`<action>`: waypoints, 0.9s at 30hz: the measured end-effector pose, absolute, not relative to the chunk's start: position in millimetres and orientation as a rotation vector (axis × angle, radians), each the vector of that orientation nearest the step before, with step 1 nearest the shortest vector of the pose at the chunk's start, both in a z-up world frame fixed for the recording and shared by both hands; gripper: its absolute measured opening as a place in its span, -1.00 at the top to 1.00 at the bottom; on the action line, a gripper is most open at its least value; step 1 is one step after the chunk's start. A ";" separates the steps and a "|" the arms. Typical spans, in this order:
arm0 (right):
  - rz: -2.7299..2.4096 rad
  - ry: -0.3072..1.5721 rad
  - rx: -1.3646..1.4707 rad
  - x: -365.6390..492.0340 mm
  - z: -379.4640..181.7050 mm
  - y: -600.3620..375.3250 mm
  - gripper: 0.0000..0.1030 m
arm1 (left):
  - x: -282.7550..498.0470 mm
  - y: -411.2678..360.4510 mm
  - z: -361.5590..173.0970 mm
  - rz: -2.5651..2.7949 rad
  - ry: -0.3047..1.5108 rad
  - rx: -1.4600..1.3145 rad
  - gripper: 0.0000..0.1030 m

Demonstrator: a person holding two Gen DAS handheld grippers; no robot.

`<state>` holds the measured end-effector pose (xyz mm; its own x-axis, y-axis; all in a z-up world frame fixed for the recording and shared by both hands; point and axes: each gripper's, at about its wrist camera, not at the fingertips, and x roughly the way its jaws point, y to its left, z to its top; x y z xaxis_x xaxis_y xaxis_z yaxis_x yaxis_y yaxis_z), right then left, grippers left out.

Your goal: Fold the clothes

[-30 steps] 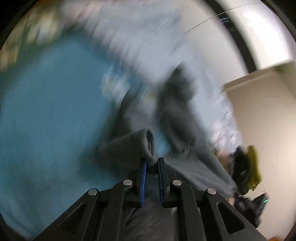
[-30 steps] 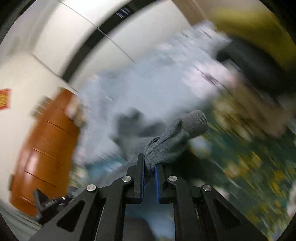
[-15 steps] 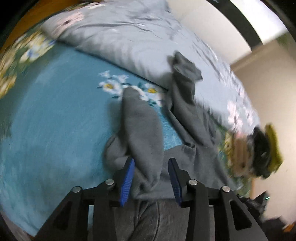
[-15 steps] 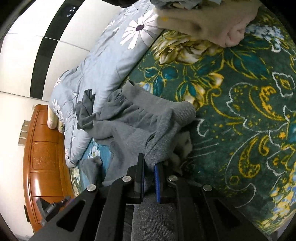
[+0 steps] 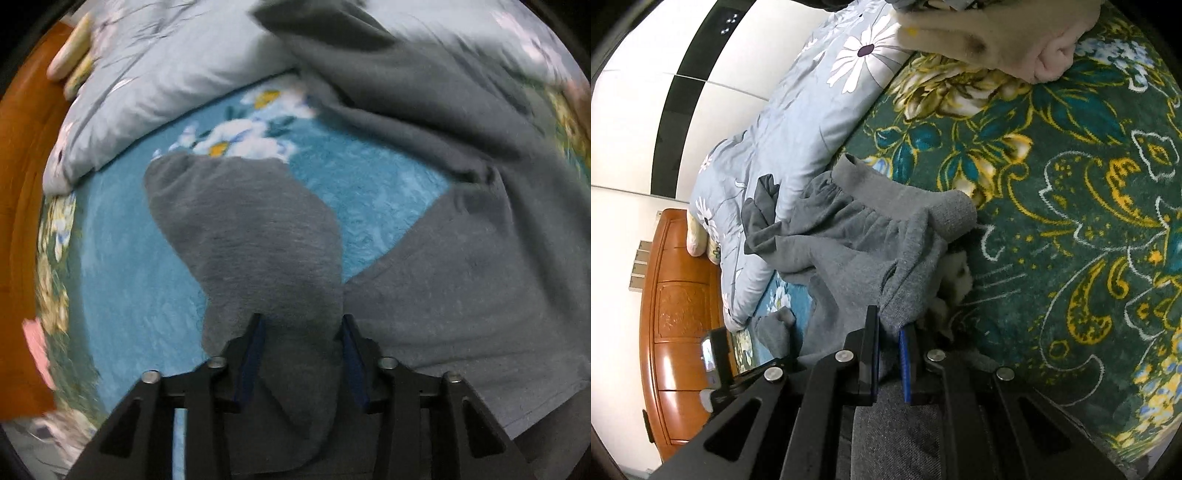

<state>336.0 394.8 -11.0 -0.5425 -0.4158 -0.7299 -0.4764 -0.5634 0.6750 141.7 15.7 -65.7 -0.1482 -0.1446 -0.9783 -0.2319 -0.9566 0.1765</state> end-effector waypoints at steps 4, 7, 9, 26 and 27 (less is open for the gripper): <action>2.294 1.453 -1.496 334.9 -13.0 395.2 0.81 | 140.7 -25.6 -43.2 2.405 0.267 -1.956 0.87; 2.284 1.449 -1.504 334.4 -14.5 394.7 0.81 | 141.1 -68.5 -3.2 2.535 0.123 -1.812 0.87; 2.280 1.445 -1.507 334.9 -14.9 394.6 0.81 | 143.1 -98.8 24.7 2.618 0.013 -1.705 0.87; 2.238 1.338 -1.592 329.9 -17.8 380.8 0.81 | 286.6 -315.0 -80.4 2.654 -1.083 -2.032 0.88; 2.234 1.330 -1.594 329.4 -17.3 379.9 0.81 | 285.7 -314.0 -72.1 2.684 -1.041 -1.973 0.86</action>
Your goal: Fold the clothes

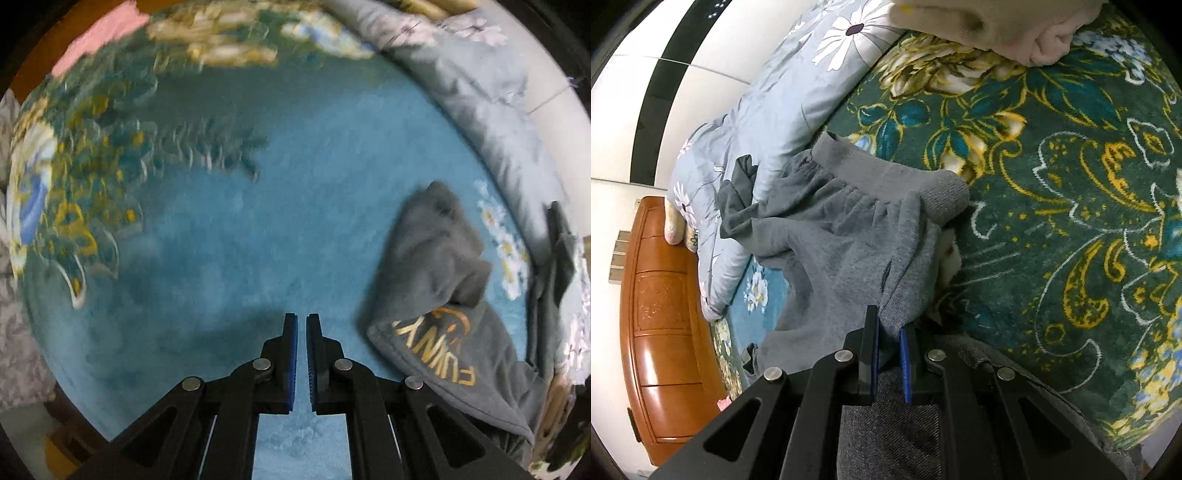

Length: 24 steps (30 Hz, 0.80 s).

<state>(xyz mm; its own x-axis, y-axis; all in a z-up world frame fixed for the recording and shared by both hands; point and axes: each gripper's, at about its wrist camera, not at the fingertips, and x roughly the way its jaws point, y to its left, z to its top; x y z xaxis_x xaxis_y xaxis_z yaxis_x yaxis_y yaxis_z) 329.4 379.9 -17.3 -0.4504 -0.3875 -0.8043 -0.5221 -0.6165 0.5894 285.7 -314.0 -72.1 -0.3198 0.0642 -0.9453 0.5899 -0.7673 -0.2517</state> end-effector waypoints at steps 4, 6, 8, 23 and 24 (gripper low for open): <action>2.223 1.288 -1.601 326.8 -14.5 375.2 0.80 | 261.5 -285.3 -49.8 -2.360 0.646 1.615 0.45; 2.215 1.269 -1.605 325.6 -13.5 372.9 0.79 | 243.8 -258.6 -45.4 -2.465 0.486 1.649 -0.04; 2.212 1.253 -1.606 324.9 -11.7 370.7 0.79 | 225.3 -231.8 -41.9 -2.552 0.331 1.690 -0.11; 2.181 1.206 -1.611 323.1 -8.6 364.8 0.76 | 185.7 -203.5 -63.6 -2.620 0.145 1.818 0.82; 2.179 1.206 -1.613 322.7 -9.3 364.9 0.76 | 188.1 -210.2 -58.5 -2.641 0.191 1.809 0.82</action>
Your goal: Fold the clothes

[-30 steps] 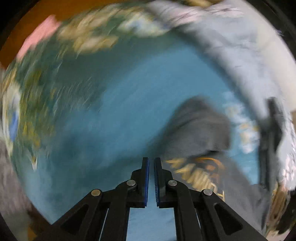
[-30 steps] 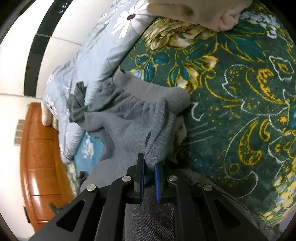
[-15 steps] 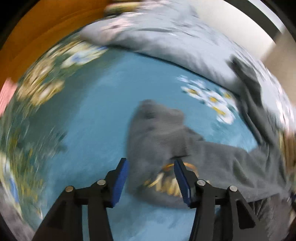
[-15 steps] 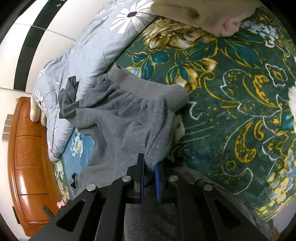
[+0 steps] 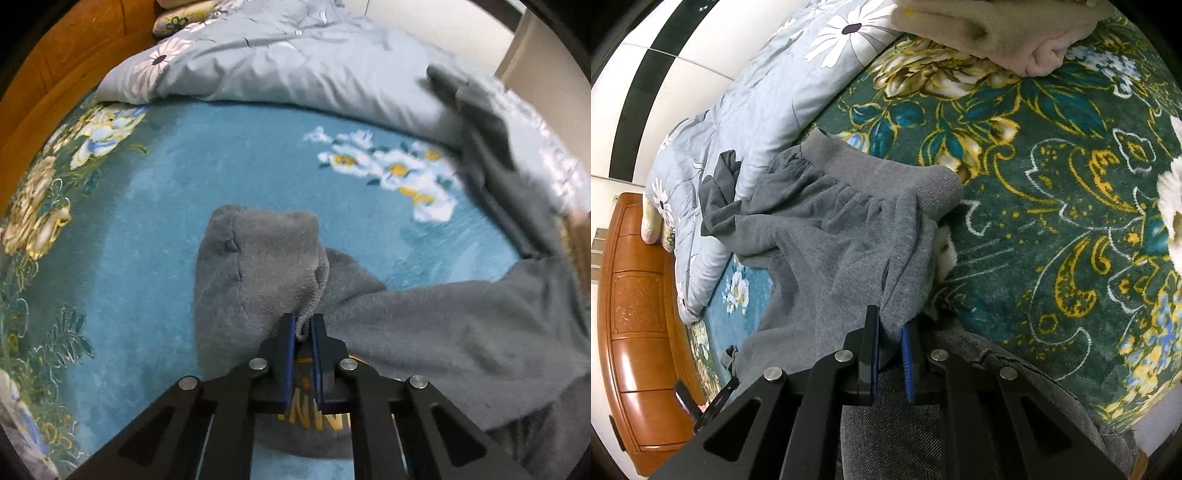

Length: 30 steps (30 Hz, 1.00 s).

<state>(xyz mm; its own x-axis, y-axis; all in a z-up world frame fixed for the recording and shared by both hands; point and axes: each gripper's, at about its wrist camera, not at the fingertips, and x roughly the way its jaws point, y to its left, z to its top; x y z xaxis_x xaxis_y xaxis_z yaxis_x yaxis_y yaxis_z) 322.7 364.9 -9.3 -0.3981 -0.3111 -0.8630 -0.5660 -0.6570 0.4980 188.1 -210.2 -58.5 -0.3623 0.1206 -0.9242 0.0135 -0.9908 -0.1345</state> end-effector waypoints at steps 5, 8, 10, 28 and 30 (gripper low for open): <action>2.175 1.212 -1.619 322.2 -11.9 365.6 0.76 | 200.0 -258.1 -33.5 2.560 -0.382 -1.634 0.85; 2.166 1.232 -1.617 323.0 -15.2 367.2 0.76 | 207.8 -295.3 -25.5 2.684 -0.432 -1.637 0.94; 2.164 1.239 -1.617 323.1 -16.7 367.6 0.76 | 211.3 -316.1 -24.7 2.728 -0.507 -1.654 0.95; 2.171 1.245 -1.614 323.2 -15.8 366.1 0.76 | 228.2 -194.9 -82.2 2.431 0.648 -1.725 0.07; 2.172 1.242 -1.616 322.8 -15.7 365.8 0.76 | 229.7 -193.6 -90.5 2.435 0.757 -1.727 0.07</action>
